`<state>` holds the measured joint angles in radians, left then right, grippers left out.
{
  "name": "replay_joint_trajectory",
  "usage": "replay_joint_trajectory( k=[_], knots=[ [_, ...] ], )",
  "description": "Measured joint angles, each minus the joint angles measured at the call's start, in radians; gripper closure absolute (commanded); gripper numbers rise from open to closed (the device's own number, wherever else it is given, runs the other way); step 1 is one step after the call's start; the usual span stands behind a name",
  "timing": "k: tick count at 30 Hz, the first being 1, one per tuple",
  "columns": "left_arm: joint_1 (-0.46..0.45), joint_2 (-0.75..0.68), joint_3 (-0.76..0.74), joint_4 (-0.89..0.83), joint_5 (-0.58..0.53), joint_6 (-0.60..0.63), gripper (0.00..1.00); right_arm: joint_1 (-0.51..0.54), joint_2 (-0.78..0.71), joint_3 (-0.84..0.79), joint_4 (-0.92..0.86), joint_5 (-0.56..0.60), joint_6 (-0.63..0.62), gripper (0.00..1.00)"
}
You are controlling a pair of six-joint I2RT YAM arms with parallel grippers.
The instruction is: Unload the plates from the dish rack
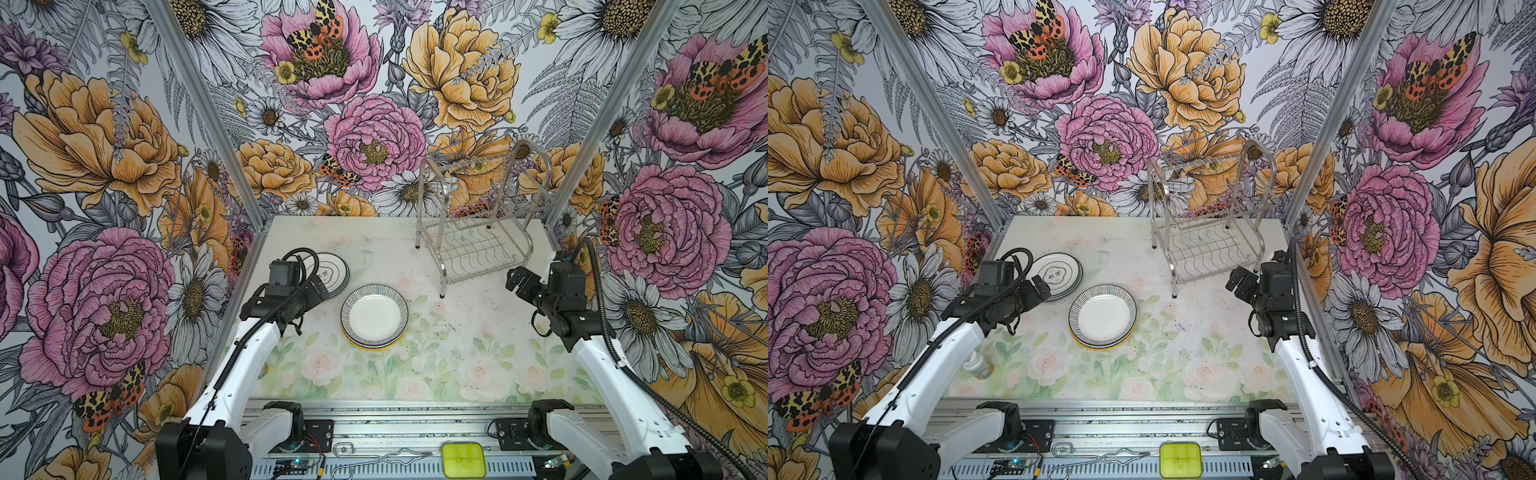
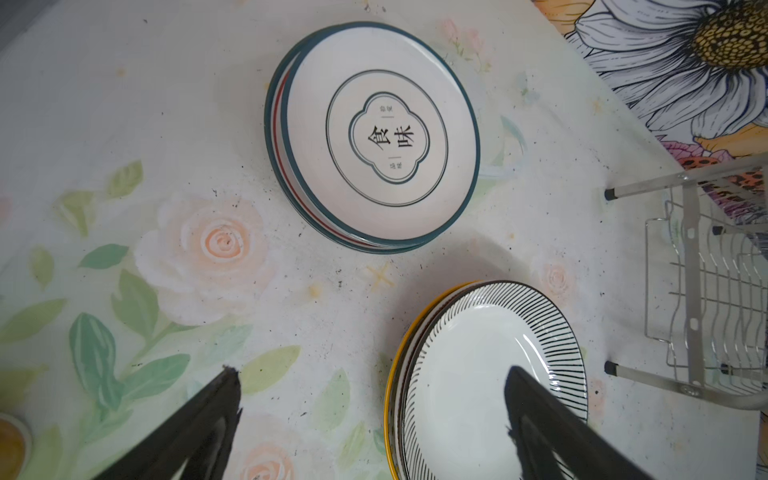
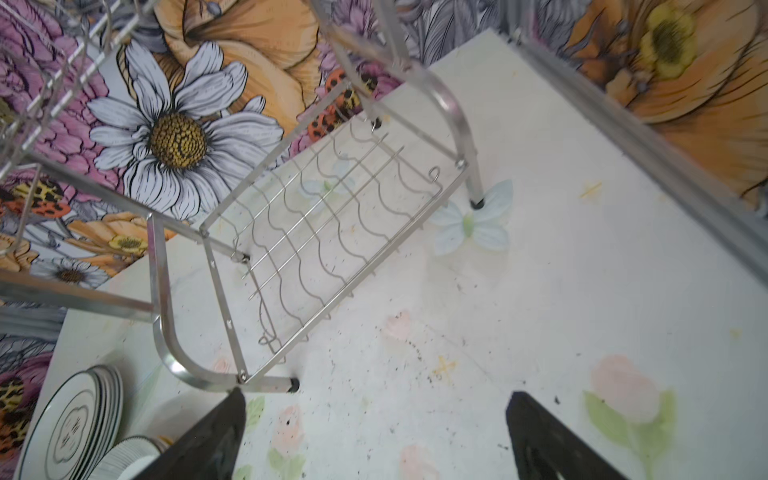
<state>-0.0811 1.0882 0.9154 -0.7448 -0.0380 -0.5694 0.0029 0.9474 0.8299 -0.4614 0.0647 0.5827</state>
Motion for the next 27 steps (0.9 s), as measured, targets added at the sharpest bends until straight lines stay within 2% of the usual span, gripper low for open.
replay_joint_trajectory(
  k=[6, 9, 12, 18, 23, 27],
  knots=[
    [0.011, 0.033, 0.091, -0.006, -0.042, 0.028, 0.01, -0.017, -0.005, 0.088, -0.002, 0.288, -0.043, 0.01],
    [0.01, 0.042, 0.112, 0.015, -0.114, 0.038, 0.01, -0.017, 0.006, 0.111, 0.019, 0.441, -0.07, 0.01],
    [0.01, 0.045, 0.105, 0.077, -0.197, 0.058, 0.01, -0.018, 0.027, 0.112, 0.071, 0.531, -0.135, 0.01],
    [-0.031, 0.011, -0.05, 0.343, -0.302, 0.201, 0.01, -0.018, 0.127, 0.091, 0.17, 0.561, -0.249, 0.01],
    [-0.043, 0.018, -0.187, 0.576, -0.323, 0.322, 0.01, -0.018, 0.12, -0.119, 0.42, 0.494, -0.359, 0.0],
    [-0.039, 0.089, -0.257, 0.744, -0.365, 0.39, 0.01, -0.022, 0.139, -0.257, 0.577, 0.458, -0.409, 0.0]
  ],
)
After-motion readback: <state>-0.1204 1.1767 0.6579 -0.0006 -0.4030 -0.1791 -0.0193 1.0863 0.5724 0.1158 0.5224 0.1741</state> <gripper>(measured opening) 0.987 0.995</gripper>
